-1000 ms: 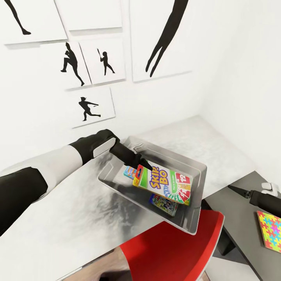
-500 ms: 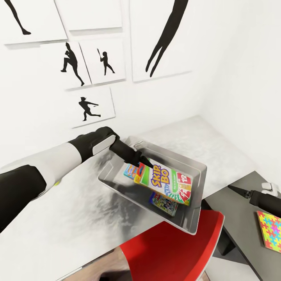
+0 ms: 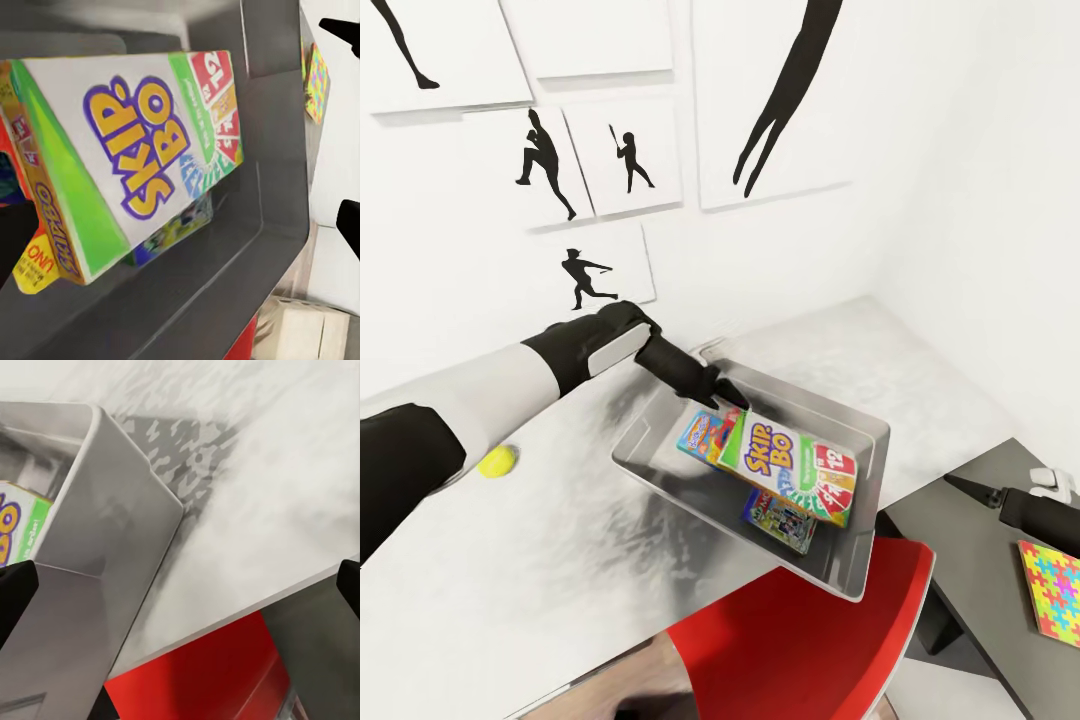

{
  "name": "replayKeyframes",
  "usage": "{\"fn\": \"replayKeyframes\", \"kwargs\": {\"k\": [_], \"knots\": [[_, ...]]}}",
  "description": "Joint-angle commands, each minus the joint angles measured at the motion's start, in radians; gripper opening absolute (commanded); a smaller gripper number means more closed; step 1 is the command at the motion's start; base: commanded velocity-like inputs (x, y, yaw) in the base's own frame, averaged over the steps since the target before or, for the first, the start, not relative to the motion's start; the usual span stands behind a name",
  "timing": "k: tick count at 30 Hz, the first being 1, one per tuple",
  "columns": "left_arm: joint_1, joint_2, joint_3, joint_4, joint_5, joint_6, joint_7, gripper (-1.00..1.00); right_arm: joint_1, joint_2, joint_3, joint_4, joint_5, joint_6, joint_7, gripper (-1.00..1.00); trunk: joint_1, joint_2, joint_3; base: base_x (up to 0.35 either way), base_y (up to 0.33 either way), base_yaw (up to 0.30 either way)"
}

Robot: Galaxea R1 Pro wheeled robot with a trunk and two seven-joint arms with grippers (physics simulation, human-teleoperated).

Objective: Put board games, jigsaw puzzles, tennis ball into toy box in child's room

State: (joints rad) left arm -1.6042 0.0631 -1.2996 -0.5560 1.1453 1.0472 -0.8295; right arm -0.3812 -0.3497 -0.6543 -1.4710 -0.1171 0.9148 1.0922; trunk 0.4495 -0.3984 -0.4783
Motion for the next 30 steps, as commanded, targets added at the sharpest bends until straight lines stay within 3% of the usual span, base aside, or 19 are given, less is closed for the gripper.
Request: {"fn": "replayKeyframes", "kwargs": {"k": [1, 22, 30], "knots": [[-0.005, 0.003, -0.005, -0.001, 0.001, 0.000, -0.006, 1.00, -0.001, 0.000, -0.001, 0.000, -0.003, 0.006, 0.002, 1.00, 0.001, -0.002, -0.002, 0.000, 0.000, 0.000], [-0.057, 0.021, -0.006, -0.028, 0.006, 0.000, -0.006, 1.00, -0.001, 0.002, -0.001, 0.000, -0.003, -0.001, 0.002, 1.00, 0.001, -0.002, -0.002, 0.000, 0.000, 0.000], [-0.054, 0.040, 0.002, -0.088, 0.010, 0.000, -0.009, 1.00, 0.001, 0.003, -0.005, -0.012, -0.003, -0.009, 0.001, 1.00, 0.001, -0.002, -0.002, 0.000, 0.000, 0.000]]}}
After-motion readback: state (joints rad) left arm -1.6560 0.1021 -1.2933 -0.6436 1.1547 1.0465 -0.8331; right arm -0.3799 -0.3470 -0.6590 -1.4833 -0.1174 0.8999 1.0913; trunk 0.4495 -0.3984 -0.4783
